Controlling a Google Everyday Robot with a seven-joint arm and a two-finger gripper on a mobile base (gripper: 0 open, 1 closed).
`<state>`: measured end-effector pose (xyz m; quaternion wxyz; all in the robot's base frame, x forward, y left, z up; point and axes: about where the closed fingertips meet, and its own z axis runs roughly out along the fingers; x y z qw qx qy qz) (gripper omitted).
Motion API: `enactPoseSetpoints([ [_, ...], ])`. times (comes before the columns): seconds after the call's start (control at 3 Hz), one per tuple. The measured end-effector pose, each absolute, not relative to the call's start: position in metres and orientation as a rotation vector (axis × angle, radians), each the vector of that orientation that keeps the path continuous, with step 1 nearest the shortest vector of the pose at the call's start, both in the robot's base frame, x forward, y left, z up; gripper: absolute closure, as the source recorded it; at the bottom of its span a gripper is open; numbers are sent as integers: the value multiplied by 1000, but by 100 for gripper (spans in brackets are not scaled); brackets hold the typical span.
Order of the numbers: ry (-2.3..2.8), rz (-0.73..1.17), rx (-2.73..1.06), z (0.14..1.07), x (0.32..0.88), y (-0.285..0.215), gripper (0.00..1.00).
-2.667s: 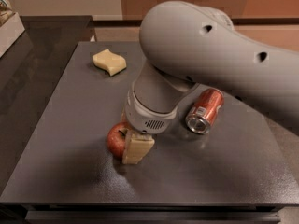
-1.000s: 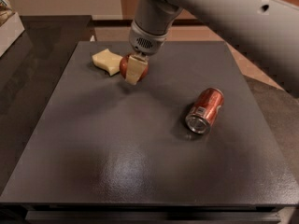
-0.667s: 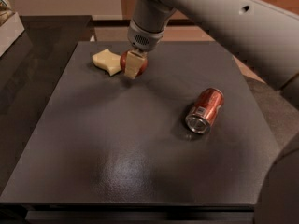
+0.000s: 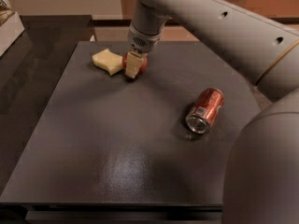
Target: Move apple near sponge
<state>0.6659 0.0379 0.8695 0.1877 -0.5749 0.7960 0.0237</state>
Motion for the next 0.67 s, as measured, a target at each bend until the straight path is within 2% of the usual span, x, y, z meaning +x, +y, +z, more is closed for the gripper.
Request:
enactPoseSetpoints([
  [0.67,2245,87,-1622,860,672,39,12],
])
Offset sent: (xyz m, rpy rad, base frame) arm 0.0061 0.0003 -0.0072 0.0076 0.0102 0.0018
